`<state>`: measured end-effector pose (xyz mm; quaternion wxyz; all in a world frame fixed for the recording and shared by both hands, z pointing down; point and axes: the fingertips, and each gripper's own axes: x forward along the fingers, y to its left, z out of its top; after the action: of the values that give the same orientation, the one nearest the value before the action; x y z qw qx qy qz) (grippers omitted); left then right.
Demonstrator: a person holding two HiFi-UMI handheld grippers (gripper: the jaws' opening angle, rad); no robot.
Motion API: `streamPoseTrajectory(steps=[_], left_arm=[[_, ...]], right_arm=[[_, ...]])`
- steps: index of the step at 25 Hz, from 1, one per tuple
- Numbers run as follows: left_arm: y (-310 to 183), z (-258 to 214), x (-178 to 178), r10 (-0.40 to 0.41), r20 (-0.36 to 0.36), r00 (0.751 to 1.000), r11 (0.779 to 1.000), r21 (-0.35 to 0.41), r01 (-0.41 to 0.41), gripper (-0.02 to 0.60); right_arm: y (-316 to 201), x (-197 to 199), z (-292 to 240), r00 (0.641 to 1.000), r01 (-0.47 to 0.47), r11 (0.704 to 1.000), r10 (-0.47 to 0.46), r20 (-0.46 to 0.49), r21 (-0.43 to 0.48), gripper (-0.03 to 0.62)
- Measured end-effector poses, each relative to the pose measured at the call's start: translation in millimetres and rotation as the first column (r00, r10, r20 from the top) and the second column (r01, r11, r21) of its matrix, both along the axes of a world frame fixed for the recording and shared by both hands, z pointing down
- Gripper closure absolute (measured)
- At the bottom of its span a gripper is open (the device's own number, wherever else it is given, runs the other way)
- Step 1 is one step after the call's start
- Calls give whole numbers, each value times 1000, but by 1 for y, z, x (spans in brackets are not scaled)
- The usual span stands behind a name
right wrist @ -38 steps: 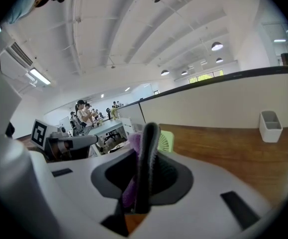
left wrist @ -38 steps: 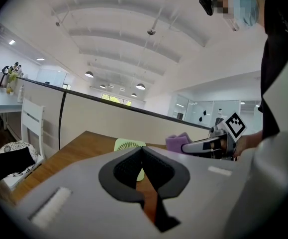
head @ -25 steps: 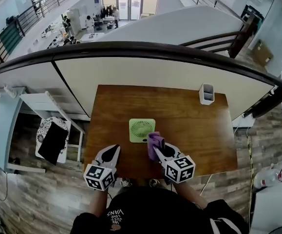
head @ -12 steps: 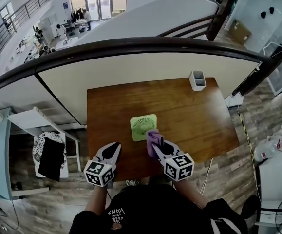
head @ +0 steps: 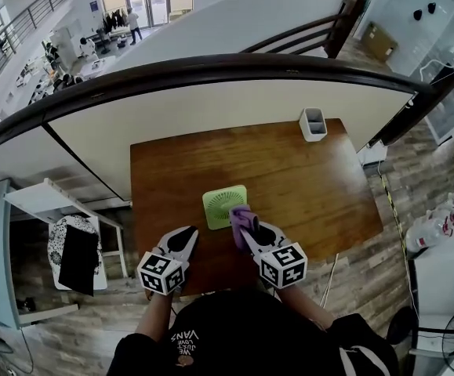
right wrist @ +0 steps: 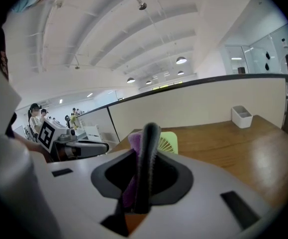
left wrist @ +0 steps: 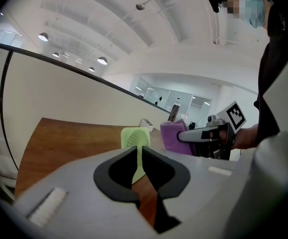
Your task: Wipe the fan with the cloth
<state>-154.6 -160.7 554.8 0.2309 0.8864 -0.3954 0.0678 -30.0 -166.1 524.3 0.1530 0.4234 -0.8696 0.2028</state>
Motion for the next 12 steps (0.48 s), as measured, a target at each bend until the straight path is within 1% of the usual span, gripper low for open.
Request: streamPoseTrajectory(steps=[2, 4, 6, 12], left_arm=[[-3, 7, 3, 5, 0, 1000, 1000, -21, -5, 551], [-7, 15, 7, 8, -6, 1000, 999, -53, -8, 435], [-10, 26, 12, 23, -7, 1000, 996, -83, -24, 423], [-22, 59, 20, 58, 37, 998, 988, -143, -52, 413]], right_arm=[[-2, -1, 2, 1000, 14, 1000, -14, -8, -5, 510], [-4, -3, 4, 1000, 27, 1000, -27, -16, -6, 510], [-6, -5, 5, 999, 40, 999, -40, -25, -6, 510], [-13, -15, 15, 994, 81, 997, -81, -67, 2, 510]])
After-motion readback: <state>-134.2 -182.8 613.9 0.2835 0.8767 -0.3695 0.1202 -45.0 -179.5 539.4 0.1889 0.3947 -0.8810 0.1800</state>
